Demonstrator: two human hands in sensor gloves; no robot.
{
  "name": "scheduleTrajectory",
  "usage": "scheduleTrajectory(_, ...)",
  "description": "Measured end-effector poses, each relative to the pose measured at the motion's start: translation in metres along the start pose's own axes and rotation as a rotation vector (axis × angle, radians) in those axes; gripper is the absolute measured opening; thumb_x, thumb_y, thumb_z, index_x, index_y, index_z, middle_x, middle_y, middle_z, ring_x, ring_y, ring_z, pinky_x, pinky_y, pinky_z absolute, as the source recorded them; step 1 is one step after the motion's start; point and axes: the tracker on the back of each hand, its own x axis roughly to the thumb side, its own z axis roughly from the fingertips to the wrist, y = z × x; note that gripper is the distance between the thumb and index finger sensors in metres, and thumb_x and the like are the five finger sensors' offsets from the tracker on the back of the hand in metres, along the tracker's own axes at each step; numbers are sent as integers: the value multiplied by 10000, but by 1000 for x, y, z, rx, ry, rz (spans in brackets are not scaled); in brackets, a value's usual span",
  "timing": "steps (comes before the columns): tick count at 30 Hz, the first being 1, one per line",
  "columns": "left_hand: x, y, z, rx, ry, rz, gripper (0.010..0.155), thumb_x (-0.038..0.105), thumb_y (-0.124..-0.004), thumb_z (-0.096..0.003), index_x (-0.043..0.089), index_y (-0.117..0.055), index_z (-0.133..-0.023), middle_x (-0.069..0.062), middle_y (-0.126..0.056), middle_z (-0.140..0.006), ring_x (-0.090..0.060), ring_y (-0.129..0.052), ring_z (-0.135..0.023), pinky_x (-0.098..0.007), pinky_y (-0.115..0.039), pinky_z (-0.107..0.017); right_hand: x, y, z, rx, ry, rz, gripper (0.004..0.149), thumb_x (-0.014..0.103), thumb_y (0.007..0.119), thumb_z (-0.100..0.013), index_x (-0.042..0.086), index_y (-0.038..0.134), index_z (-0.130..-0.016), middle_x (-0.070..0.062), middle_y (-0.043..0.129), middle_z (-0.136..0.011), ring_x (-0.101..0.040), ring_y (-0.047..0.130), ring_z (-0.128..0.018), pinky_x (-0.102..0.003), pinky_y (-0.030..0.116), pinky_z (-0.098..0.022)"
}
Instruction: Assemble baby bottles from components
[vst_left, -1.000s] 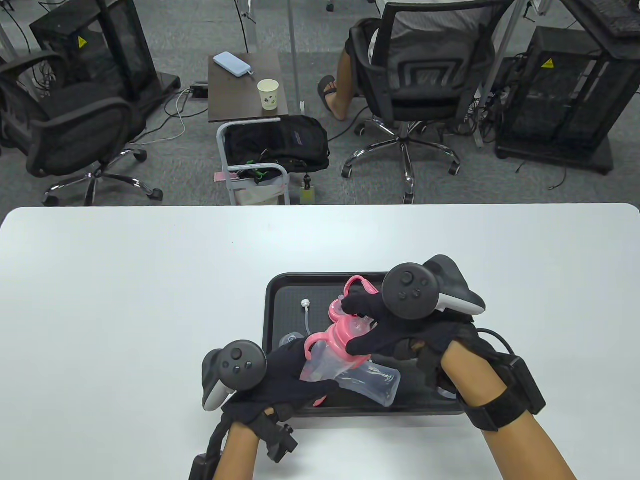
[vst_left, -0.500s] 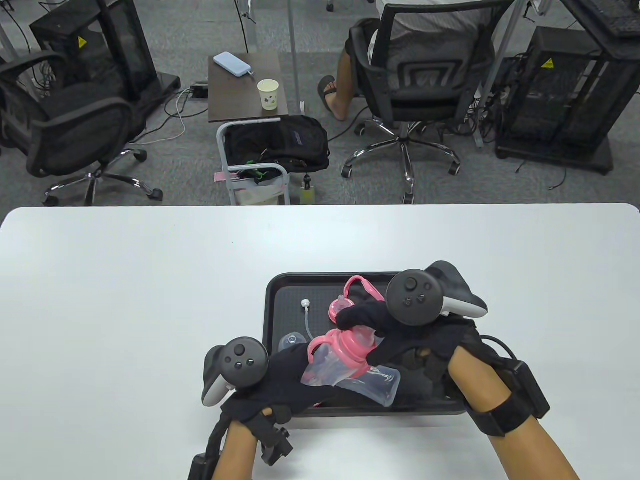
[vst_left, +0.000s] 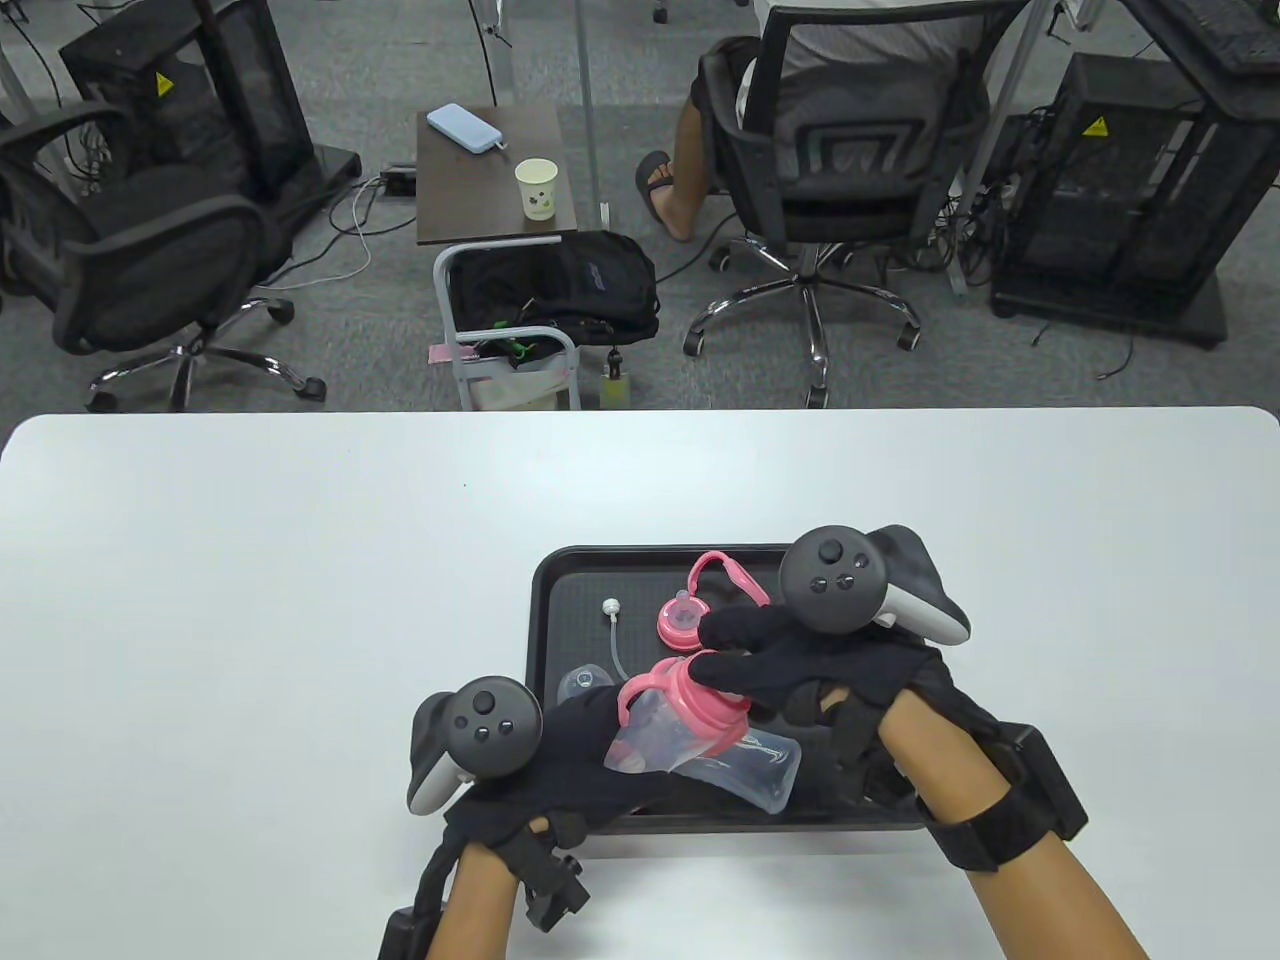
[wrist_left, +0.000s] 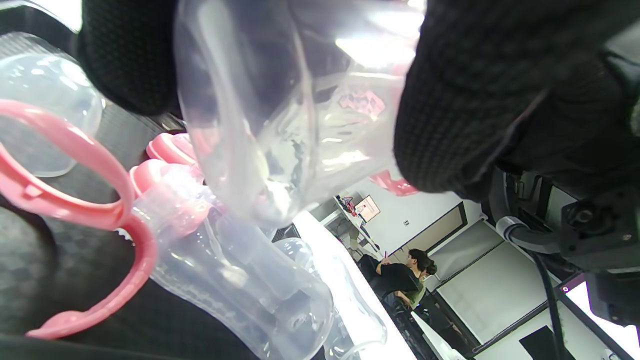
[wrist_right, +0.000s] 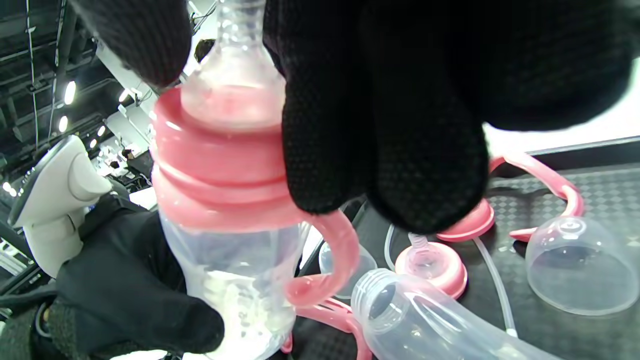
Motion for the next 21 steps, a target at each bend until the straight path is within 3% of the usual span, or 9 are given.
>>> scheduleTrajectory(5,-1,1,0,4,10,5,911,648,-964,-415,206,-648,-1146,-105,-793,-1065,-443,-877,-892,-502,-858,-580,4,-7,9,-8,-50,9,939,665,742,-525,49,429,-1160,-292,836,-953,-502,981,-605,-647,770,-437)
scheduleTrajectory(7,-1,1,0,3,12,4,913,651,-962,-415,205,-647,-1147,-103,-794,-1065,-444,-876,-892,-503,-859,-580,7,-9,9,2,-104,-6,916,611,824,-522,112,418,-1174,-306,716,-1066,-548,896,-739,-668,726,-509)
scheduleTrajectory(10,-1,0,0,4,7,7,914,651,-962,-415,204,-646,-1147,-104,-792,-1066,-442,-876,-893,-502,-858,-580,12,-7,9,41,-132,42,873,497,920,-508,203,432,-1169,-296,628,-1126,-549,853,-808,-669,715,-541)
scheduleTrajectory(14,-1,1,0,4,5,7,913,651,-964,-413,207,-647,-1146,-104,-791,-1066,-442,-873,-895,-502,-857,-581,20,1,6,60,-127,143,802,376,956,-500,222,499,-1141,-263,663,-1107,-505,885,-785,-635,743,-536)
scheduleTrajectory(19,0,0,0,10,0,-2,920,657,-973,-405,201,-653,-1137,-100,-799,-1056,-437,-884,-884,-497,-865,-569,16,2,1,30,-48,146,848,571,848,-517,86,524,-1132,-283,862,-913,-443,998,-584,-581,812,-416)
scheduleTrajectory(21,0,0,0,13,4,-4,917,662,-970,-405,197,-659,-1132,-102,-807,-1049,-433,-894,-876,-492,-871,-560,13,3,1,36,-28,129,852,593,818,-519,62,532,-1121,-274,910,-852,-435,1018,-536,-574,824,-380)
